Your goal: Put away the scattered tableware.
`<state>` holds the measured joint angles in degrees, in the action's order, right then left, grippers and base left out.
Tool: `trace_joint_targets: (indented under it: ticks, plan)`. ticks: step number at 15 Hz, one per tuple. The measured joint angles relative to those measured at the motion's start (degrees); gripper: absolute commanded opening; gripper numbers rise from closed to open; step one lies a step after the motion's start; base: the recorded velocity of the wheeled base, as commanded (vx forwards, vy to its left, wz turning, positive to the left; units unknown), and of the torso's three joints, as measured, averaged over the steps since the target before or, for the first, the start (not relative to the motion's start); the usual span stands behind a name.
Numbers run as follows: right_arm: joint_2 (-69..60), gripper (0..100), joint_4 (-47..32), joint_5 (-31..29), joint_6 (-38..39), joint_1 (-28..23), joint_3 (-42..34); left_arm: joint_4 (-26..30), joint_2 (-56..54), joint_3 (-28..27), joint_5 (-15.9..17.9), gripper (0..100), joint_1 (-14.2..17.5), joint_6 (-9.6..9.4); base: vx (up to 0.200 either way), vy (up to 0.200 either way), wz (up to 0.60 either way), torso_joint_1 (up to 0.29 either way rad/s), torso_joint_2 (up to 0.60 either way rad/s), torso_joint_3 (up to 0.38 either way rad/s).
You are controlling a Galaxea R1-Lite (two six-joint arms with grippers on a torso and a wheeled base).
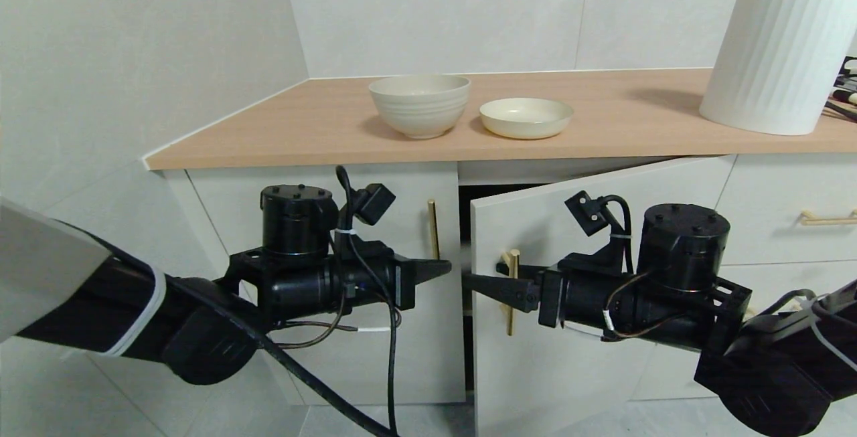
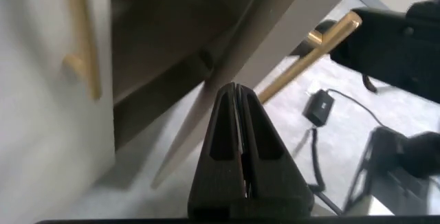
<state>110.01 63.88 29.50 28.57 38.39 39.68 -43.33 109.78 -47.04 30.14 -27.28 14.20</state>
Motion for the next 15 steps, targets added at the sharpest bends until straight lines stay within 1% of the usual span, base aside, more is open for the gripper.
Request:
trace_joint_targets:
  ticks: [3, 5, 8, 9, 11, 15]
  plan:
    - [0.63, 100, 1.01, 0.00, 0.05, 0.00, 0.17, -0.74, 3.40, -2.73, -1.45, 0, -1.16, -0.13, 0.000, 0.000, 0.00, 0.000, 0.00, 0.000]
    - [1.76, 100, 3.15, -0.02, -0.09, 0.00, 0.41, -0.84, 4.67, -3.10, -2.58, 0, -1.33, -0.15, 0.000, 0.000, 0.00, 0.000, 0.00, 0.000]
    - [3.24, 100, 4.19, -0.13, -0.11, -0.02, 1.48, -1.61, 5.83, -3.56, -2.94, 0, -1.40, -0.33, 0.000, 0.000, 0.00, 0.000, 0.00, 0.000]
    - [3.47, 100, 4.22, -0.13, -0.11, -0.02, 1.68, -3.12, 6.35, -3.80, -3.38, 0, -1.43, -0.55, 0.000, 0.000, 0.00, 0.000, 0.00, 0.000]
    - [3.89, 100, 4.27, -0.20, -0.13, -0.02, 2.10, -6.35, 7.58, -4.39, -6.28, 0, -1.46, -0.66, 0.000, 0.000, 0.00, 0.000, 0.00, 0.000]
    - [4.27, 100, 4.28, -0.16, -0.15, -0.02, 2.24, -10.59, 9.44, -4.69, -7.07, 0, -2.38, -0.63, 0.000, 0.000, 0.00, 0.000, 0.00, 0.000]
